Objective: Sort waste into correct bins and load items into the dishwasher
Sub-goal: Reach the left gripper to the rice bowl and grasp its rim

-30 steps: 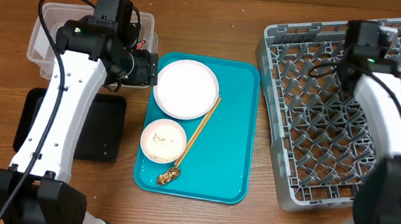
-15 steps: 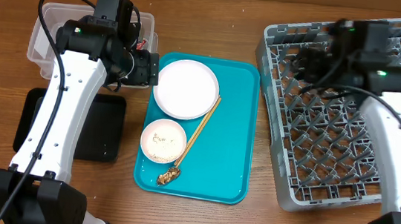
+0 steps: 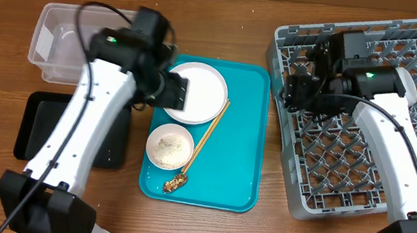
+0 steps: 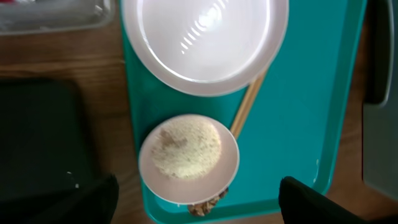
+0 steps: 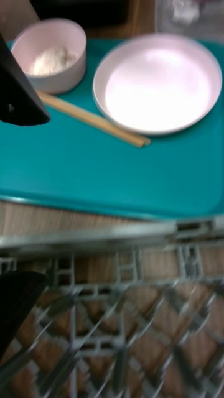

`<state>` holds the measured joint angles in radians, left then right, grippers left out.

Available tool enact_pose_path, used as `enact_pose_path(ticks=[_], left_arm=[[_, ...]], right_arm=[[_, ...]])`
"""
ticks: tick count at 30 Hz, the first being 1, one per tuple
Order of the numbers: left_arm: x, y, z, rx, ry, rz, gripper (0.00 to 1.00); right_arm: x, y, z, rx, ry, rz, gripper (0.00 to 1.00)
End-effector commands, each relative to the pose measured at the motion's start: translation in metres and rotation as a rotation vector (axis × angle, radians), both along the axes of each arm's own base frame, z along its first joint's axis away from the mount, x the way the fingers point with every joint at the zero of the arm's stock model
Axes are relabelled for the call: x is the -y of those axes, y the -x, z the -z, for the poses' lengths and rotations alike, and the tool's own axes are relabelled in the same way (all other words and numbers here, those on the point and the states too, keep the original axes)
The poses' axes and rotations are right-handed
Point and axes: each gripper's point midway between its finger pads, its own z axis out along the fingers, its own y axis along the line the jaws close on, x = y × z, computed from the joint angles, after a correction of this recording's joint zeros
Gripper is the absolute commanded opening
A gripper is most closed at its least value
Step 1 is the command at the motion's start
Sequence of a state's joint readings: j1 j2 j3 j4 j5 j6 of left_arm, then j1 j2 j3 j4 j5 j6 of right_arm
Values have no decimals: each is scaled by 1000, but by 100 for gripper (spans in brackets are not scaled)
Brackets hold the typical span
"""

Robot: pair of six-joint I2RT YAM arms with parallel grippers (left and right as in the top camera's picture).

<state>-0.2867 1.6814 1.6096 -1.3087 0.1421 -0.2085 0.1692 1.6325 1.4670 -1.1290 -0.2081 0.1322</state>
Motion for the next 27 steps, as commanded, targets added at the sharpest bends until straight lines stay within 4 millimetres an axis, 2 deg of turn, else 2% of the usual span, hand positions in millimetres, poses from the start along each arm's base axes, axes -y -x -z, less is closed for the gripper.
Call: enact_pose_path(ticks=[1, 6, 12, 15, 20, 24, 27], left_arm=[[19, 22, 17, -58, -11, 51, 84], [34, 52, 50, -152, -41, 67, 84], [48, 71, 90, -176, -57, 118, 80], [52, 73, 106, -165, -51, 114, 79], [56, 73, 128, -132, -35, 121, 70], [53, 73, 140, -118, -38, 109, 63], [43, 66, 145, -78, -96, 96, 60]], right_arm=[[30, 3, 5, -22, 128, 62, 80], [38, 12, 9, -61, 161, 68, 84], [37, 12, 9, -61, 160, 68, 86], [37, 13, 9, -64, 159, 67, 86], [34, 14, 9, -67, 143, 63, 86], [34, 14, 9, -67, 143, 63, 86], [34, 14, 9, -67, 143, 63, 86]])
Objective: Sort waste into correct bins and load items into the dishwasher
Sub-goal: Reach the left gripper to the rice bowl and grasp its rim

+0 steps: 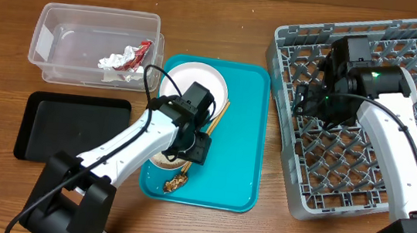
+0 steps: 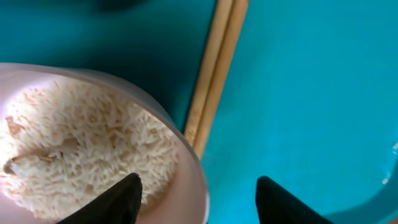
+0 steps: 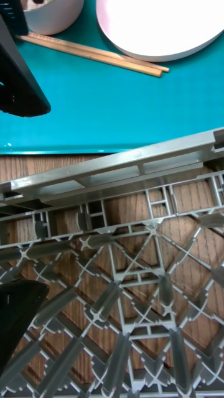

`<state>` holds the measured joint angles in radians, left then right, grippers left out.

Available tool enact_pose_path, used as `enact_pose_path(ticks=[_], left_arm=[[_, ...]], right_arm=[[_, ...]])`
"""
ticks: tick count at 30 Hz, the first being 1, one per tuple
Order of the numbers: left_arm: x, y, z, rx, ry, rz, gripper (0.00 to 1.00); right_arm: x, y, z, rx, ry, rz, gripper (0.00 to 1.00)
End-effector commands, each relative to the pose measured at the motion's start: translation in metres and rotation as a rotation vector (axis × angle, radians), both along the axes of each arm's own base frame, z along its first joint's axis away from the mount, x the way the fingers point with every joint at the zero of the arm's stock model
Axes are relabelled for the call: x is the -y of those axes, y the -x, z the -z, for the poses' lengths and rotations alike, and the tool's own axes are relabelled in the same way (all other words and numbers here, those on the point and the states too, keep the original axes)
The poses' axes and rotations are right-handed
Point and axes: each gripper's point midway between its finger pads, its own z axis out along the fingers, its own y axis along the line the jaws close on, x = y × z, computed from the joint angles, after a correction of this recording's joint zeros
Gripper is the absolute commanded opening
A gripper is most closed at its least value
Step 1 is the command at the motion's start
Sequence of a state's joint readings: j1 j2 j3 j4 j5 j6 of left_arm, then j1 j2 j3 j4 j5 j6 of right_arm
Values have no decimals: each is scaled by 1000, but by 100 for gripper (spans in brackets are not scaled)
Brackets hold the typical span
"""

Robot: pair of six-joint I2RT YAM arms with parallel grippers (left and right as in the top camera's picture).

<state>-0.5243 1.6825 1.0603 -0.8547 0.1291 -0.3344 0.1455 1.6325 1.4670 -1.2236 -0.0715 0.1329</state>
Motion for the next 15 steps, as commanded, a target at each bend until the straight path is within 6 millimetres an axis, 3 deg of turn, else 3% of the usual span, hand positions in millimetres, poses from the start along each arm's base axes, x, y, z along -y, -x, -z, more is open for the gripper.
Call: enact_pose_path(ticks=[1, 6, 15], left_arm=[[-9, -4, 5, 36, -59, -13, 59], [-8, -6, 5, 46, -51, -15, 39], [-7, -7, 8, 52, -46, -30, 38]], right_arm=[[0, -2, -1, 6, -1, -1, 86], [0, -1, -1, 3, 0, 0, 86], [0, -1, -1, 3, 0, 0, 86]])
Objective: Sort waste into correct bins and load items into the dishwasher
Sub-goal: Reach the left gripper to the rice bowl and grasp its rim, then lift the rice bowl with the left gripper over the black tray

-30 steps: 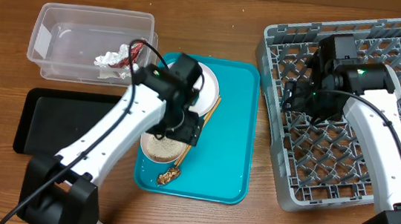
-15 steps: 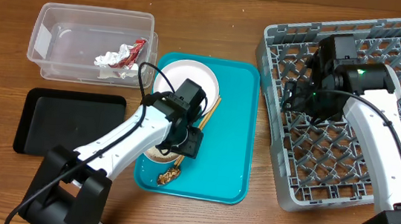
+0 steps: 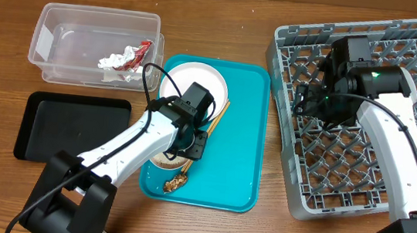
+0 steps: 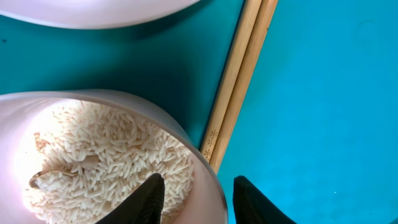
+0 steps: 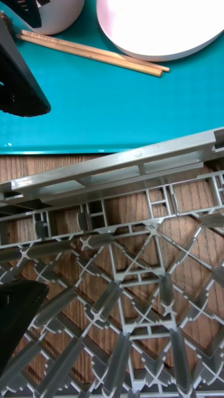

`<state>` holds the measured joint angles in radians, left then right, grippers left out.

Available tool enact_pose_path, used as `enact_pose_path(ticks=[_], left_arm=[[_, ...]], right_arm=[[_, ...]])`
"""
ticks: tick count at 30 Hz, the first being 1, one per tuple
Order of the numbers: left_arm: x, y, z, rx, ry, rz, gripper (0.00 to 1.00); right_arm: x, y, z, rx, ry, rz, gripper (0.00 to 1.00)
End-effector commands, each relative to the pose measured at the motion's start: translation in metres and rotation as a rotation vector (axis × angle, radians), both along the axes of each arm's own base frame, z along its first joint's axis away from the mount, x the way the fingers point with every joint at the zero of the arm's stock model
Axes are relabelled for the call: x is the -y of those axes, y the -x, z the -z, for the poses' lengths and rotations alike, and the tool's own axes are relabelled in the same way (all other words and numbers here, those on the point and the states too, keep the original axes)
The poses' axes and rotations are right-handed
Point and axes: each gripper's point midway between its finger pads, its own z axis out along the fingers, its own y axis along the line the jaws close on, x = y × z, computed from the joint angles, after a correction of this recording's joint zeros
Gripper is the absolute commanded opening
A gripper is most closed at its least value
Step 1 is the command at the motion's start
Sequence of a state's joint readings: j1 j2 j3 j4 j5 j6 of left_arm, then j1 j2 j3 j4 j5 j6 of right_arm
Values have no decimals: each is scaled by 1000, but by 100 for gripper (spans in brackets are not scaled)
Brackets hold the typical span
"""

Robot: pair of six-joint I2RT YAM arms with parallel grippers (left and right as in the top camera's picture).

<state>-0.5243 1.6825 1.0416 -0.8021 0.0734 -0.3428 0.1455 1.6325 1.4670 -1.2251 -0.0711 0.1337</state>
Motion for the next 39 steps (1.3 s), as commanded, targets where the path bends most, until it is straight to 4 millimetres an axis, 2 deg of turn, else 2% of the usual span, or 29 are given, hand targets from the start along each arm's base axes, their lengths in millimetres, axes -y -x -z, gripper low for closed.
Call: enact_pose_path(ticks=[1, 4, 13, 15, 20, 23, 26, 34, 39], left_arm=[[-3, 4, 4, -4, -16, -15, 38], [-3, 5, 6, -5, -16, -16, 36], [-2, 6, 9, -10, -4, -26, 13], [-2, 7, 9, -10, -4, -25, 4], [-1, 6, 3, -16, -9, -25, 4], [0, 2, -9, -16, -13, -25, 4], [1, -6, -33, 2, -20, -29, 4], [-15, -19, -88, 101, -57, -83, 4], [-46, -20, -113, 139, -36, -183, 4]], right_arm=[[0, -1, -1, 4, -1, -1, 86], [0, -1, -1, 4, -1, -1, 86], [0, -1, -1, 4, -1, -1, 86], [0, -1, -1, 4, -1, -1, 86], [0, 0, -1, 0, 0, -1, 86], [0, 0, -1, 0, 0, -1, 86], [0, 0, -1, 0, 0, -2, 86], [0, 0, -1, 0, 1, -1, 86], [0, 0, -1, 0, 1, -1, 86]])
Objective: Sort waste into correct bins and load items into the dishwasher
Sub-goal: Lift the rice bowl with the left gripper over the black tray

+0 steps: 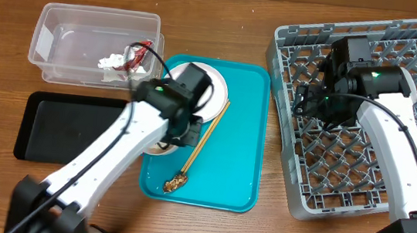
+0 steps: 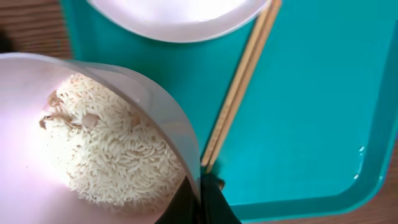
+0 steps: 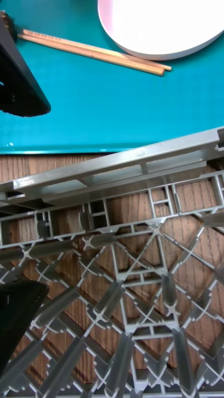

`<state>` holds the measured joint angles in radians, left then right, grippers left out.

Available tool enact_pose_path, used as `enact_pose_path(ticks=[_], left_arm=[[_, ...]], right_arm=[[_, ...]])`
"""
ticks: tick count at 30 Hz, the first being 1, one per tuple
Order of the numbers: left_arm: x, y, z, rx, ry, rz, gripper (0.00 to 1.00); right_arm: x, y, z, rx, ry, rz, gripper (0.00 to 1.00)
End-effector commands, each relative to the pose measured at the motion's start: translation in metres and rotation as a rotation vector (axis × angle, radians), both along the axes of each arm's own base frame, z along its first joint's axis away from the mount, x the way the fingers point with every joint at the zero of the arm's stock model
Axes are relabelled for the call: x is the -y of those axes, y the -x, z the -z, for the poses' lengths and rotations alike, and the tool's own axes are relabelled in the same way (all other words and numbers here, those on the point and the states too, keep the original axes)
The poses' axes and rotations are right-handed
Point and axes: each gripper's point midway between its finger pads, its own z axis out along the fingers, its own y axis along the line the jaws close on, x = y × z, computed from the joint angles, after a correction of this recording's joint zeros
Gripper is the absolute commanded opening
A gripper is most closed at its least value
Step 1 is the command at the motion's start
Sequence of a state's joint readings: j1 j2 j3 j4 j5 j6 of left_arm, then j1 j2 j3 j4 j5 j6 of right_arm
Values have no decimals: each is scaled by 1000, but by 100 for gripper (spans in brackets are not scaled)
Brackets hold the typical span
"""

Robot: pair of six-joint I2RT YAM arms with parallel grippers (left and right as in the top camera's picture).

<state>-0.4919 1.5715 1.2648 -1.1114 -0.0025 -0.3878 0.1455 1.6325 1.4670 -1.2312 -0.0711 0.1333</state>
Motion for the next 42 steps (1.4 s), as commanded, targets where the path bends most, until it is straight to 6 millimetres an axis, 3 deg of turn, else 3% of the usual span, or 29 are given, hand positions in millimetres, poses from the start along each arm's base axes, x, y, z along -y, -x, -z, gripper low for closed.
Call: enact_pose_path(ticks=[1, 5, 14, 27, 35, 42], left_arm=[[-34, -12, -35, 94, 15, -126, 4], [-68, -17, -46, 107, 62, -203, 4], [-113, -32, -53, 97, 378, -240, 4], [-153, -48, -39, 190, 969, -289, 4], [-177, -48, -20, 216, 1124, -368, 4], [-195, -46, -20, 242, 1239, -460, 4]], right_arm=[[0, -2, -1, 6, 0, -1, 86], [0, -1, -1, 6, 0, -1, 86], [0, 0, -1, -2, 1, -1, 86], [0, 0, -1, -2, 1, -1, 86], [0, 0, -1, -2, 1, -1, 86], [0, 0, -1, -2, 1, -1, 86]])
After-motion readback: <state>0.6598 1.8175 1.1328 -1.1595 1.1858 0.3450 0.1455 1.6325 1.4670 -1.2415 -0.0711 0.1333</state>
